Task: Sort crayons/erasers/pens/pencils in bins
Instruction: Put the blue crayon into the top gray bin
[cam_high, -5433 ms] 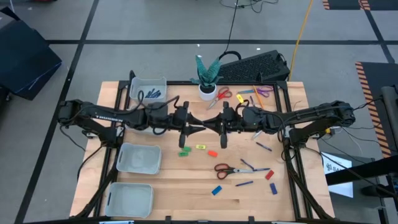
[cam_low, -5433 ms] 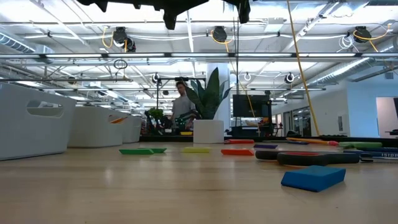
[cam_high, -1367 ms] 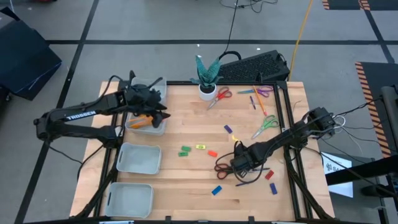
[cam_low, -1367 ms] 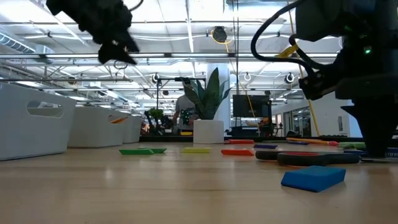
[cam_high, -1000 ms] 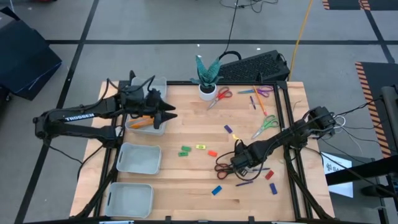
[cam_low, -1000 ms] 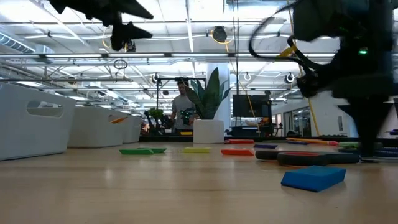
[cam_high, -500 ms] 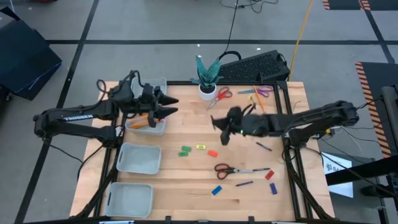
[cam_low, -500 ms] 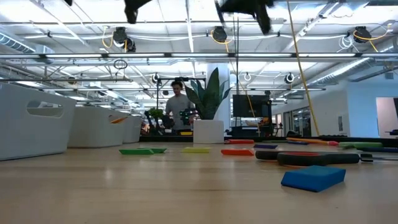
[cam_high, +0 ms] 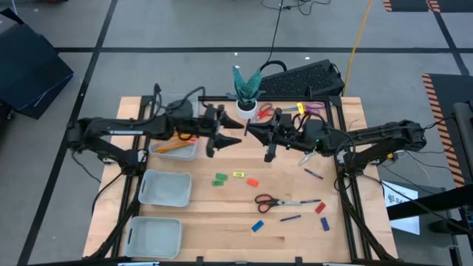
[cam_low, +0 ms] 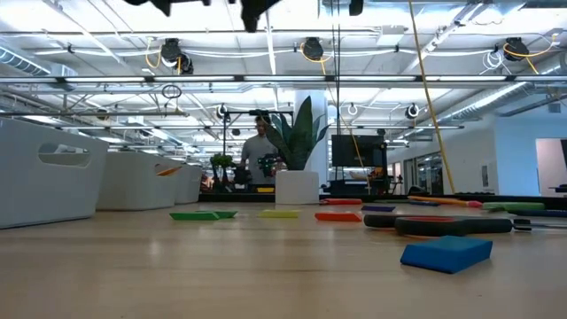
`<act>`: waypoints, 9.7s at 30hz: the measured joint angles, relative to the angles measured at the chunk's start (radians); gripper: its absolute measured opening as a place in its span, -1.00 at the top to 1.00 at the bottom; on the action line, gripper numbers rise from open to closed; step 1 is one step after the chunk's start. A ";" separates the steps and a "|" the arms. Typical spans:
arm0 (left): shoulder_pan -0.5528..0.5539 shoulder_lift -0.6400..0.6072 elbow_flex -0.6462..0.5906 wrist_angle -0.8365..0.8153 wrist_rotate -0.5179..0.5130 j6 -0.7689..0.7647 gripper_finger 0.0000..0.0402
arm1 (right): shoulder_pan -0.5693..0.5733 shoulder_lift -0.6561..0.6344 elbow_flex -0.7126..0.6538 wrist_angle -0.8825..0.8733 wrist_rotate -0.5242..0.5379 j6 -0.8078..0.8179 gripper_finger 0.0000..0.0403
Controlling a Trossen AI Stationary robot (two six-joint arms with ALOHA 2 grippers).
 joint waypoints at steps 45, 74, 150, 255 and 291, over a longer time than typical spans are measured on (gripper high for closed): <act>0.651 -0.039 0.076 -1.244 -0.493 0.051 0.87 | -0.038 -0.036 0.092 -0.836 0.060 0.015 -0.25; 0.795 0.225 0.076 -1.245 -0.338 0.128 -0.17 | 0.118 0.054 -0.037 -1.564 -0.136 0.599 -0.25; 0.105 -0.025 0.074 -0.120 0.096 -0.057 -0.28 | -0.091 0.049 0.054 -0.195 -0.153 0.054 0.91; 0.784 -0.133 0.075 -1.131 -0.336 0.108 -0.09 | -0.771 0.288 -0.245 -0.946 0.012 0.588 0.10; 0.527 -0.219 0.075 -0.410 0.235 0.080 -0.43 | -0.273 -0.200 -0.209 -0.233 0.002 0.143 0.92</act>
